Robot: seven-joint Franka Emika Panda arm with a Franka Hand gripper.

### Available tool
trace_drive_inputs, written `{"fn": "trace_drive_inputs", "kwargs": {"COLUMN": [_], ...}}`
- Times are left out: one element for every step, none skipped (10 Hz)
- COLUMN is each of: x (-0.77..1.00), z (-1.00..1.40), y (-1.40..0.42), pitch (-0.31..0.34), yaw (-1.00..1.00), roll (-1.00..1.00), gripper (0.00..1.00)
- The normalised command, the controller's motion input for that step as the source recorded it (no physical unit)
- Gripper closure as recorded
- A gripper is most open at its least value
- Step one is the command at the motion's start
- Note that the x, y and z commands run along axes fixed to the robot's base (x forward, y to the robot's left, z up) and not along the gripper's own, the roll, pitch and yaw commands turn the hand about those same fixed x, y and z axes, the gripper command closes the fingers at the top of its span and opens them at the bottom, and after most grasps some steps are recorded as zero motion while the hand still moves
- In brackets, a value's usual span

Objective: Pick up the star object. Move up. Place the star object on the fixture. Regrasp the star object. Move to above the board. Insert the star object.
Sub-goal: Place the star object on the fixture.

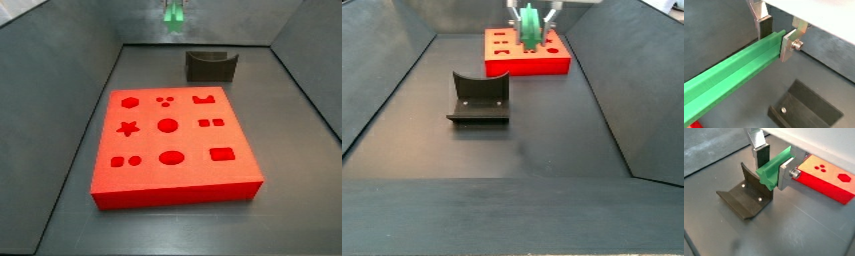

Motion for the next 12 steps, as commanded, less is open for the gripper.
{"fn": "trace_drive_inputs", "kwargs": {"x": [1.00, 1.00, 1.00, 0.94, 0.86, 1.00, 0.94, 0.83, 0.77, 0.67, 0.62, 0.52], "z": [-0.03, -0.02, -0.02, -0.01, 0.00, 0.31, 0.31, 0.20, 0.11, 0.03, 0.03, 0.01], "y": [-0.17, -0.13, -0.09, -0.07, -0.04, 0.52, 0.53, 0.41, 0.31, 0.12, 0.10, 0.08], "pitch": [0.136, 0.140, 0.145, 0.152, 0.152, 0.095, 0.100, 0.115, 0.123, 0.151, 0.168, 0.200], "yaw": [0.03, 0.03, 0.03, 0.03, 0.03, 0.16, 0.14, 0.11, 0.10, 0.07, 0.06, 0.02], "roll": [-0.08, -0.07, -0.07, -0.07, -0.07, -1.00, -1.00, -1.00, -1.00, -1.00, -1.00, -1.00], "gripper": [1.00, 1.00, 1.00, 1.00, 1.00, 1.00, 1.00, 1.00, 1.00, 1.00, 1.00, 1.00]}}
